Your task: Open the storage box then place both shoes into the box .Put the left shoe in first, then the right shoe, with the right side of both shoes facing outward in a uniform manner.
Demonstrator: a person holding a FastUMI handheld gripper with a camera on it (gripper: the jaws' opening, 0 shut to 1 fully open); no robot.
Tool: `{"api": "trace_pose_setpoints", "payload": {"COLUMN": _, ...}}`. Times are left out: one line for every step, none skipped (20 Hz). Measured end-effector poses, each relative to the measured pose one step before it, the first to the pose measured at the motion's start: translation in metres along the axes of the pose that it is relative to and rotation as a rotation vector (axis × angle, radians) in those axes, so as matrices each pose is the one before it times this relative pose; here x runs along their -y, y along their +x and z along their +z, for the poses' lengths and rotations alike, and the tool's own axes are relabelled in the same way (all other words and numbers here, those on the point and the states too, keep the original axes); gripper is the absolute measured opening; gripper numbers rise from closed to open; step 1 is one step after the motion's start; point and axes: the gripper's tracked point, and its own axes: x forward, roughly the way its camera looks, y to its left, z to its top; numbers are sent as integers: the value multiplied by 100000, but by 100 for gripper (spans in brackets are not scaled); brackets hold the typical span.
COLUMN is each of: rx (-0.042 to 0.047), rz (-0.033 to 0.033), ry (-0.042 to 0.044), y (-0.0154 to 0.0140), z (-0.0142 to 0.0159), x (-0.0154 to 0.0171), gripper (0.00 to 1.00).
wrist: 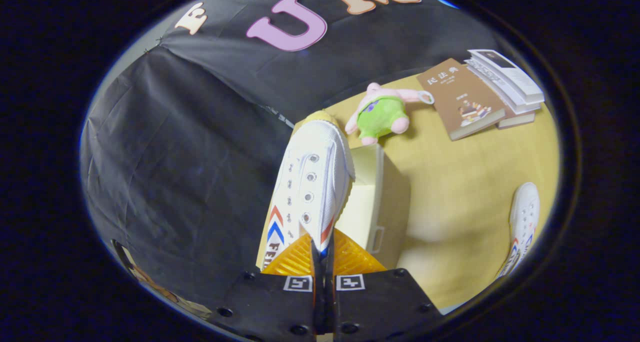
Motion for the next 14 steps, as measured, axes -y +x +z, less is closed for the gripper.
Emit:
{"api": "trace_pose_setpoints", "payload": {"rx": -1464, "rz": -462, "ry": -326, "y": 848, "z": -566, "x": -345, "gripper": 4}}
{"api": "trace_pose_setpoints", "payload": {"rx": -1284, "rz": -825, "ry": -591, "y": 887, "z": -428, "x": -219, "gripper": 4}}
{"api": "trace_pose_setpoints", "payload": {"rx": -1315, "rz": -1108, "ry": -605, "y": 807, "z": -498, "x": -213, "gripper": 4}}
{"api": "trace_pose_setpoints", "payload": {"rx": -1225, "rz": -1234, "ry": -703, "y": 900, "z": -383, "x": -163, "gripper": 4}}
{"api": "trace_pose_setpoints", "payload": {"rx": -1197, "rz": -1296, "ry": -654, "y": 806, "z": -501, "x": -87, "gripper": 4}}
{"api": "trace_pose_setpoints", "payload": {"rx": -956, "rz": -1577, "ry": -455, "y": 813, "z": -309, "x": 77, "gripper": 4}}
{"api": "trace_pose_setpoints", "payload": {"rx": -1062, "rz": -1852, "ry": -362, "y": 979, "z": -429, "x": 128, "gripper": 4}}
{"api": "trace_pose_setpoints", "payload": {"rx": -982, "rz": -1510, "ry": 254, "y": 772, "z": -321, "x": 103, "gripper": 4}}
{"api": "trace_pose_setpoints", "payload": {"rx": -1168, "rz": -1408, "ry": 810, "y": 783, "z": -421, "x": 63, "gripper": 4}}
{"api": "trace_pose_setpoints", "payload": {"rx": -1059, "rz": -1296, "ry": 759, "y": 753, "z": -289, "x": -12, "gripper": 4}}
{"api": "trace_pose_setpoints", "payload": {"rx": -1104, "rz": -1397, "ry": 301, "y": 668, "z": -424, "x": -88, "gripper": 4}}
{"api": "trace_pose_setpoints", "payload": {"rx": -1130, "rz": -1430, "ry": -223, "y": 670, "z": -294, "x": 12, "gripper": 4}}
{"api": "trace_pose_setpoints", "payload": {"rx": -1049, "rz": -1236, "ry": -844, "y": 515, "z": -357, "x": -57, "gripper": 4}}
{"api": "trace_pose_setpoints", "payload": {"rx": -552, "rz": -1512, "ry": -677, "y": 287, "z": -318, "x": -187, "gripper": 4}}
